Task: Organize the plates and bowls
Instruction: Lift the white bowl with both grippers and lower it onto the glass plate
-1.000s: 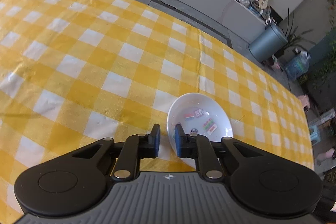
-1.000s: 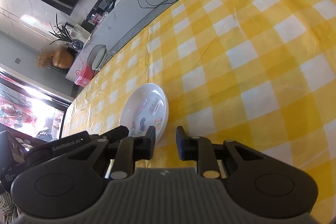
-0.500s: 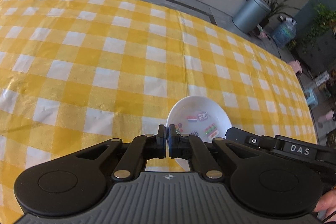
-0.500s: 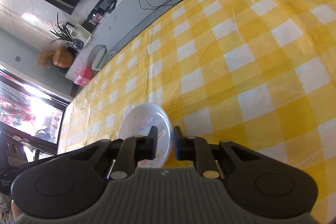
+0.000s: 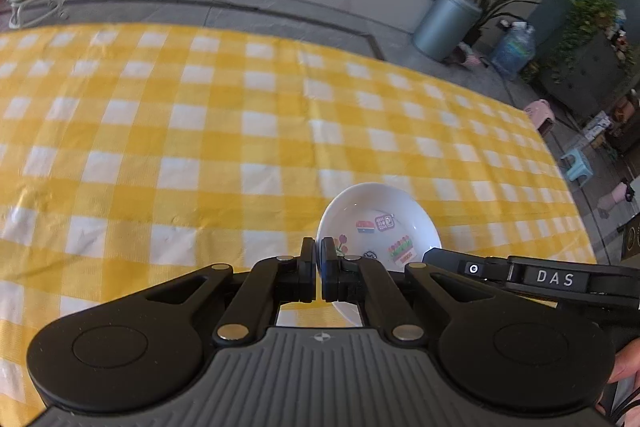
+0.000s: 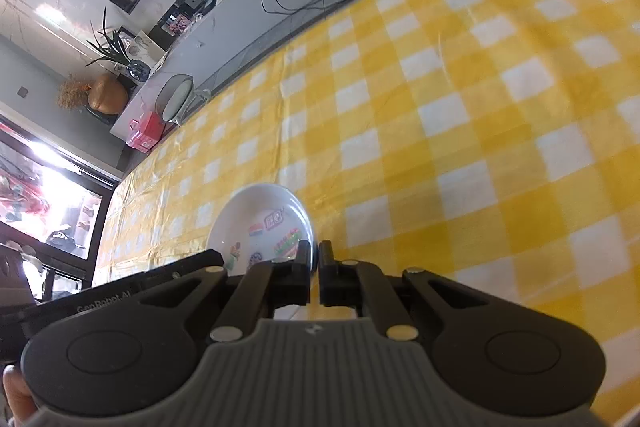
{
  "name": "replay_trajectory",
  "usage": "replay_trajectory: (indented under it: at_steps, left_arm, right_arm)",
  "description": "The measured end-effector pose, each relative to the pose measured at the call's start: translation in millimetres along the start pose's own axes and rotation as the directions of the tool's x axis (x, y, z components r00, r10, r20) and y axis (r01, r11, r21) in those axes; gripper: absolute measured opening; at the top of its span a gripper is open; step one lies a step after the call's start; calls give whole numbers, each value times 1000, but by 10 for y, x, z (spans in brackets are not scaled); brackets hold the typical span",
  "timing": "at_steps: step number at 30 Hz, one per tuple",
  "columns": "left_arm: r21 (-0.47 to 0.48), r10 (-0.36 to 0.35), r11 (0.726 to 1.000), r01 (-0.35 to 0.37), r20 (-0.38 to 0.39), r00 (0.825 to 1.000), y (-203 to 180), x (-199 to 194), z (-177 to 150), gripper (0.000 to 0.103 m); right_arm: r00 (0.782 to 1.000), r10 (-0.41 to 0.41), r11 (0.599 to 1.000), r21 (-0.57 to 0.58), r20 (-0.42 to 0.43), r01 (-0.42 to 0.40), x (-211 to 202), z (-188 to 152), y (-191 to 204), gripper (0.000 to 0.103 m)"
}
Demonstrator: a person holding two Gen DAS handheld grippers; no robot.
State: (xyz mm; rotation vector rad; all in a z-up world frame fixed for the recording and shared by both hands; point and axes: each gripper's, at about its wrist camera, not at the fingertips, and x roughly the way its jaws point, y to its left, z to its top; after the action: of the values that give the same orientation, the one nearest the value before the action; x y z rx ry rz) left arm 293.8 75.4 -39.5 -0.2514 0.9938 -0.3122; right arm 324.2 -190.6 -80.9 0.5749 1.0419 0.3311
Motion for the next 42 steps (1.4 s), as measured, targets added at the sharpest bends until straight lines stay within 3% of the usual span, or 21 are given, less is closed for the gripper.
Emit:
replay_trajectory:
  at_steps: [7, 13, 25, 31, 42]
  left_arm:
    - [1, -35, 999, 35, 14, 999, -189, -218, -80, 2]
    - [59, -49, 997, 46, 46, 998, -492, -478, -192, 2]
    - [173, -55, 984, 46, 45, 997, -1404, -754, -539, 2]
    - [223, -26, 974, 22, 17, 1000, -1862, -685, -901, 2]
    - [311, 49, 950, -33, -45, 998, -2318, -289, -1310, 3]
  right_arm:
    - [999, -28, 999, -36, 45, 29, -413, -114, 87, 1]
    - [997, -46, 997, -55, 67, 49, -776, -264, 82, 0]
    - [983, -95, 991, -81, 155, 108, -1799, -588, -101, 0]
    - [976, -150, 981, -97, 161, 167, -2186, -812, -406, 0]
    - [985, -160, 987, -15, 70, 162, -2240, -1001, -1132, 0]
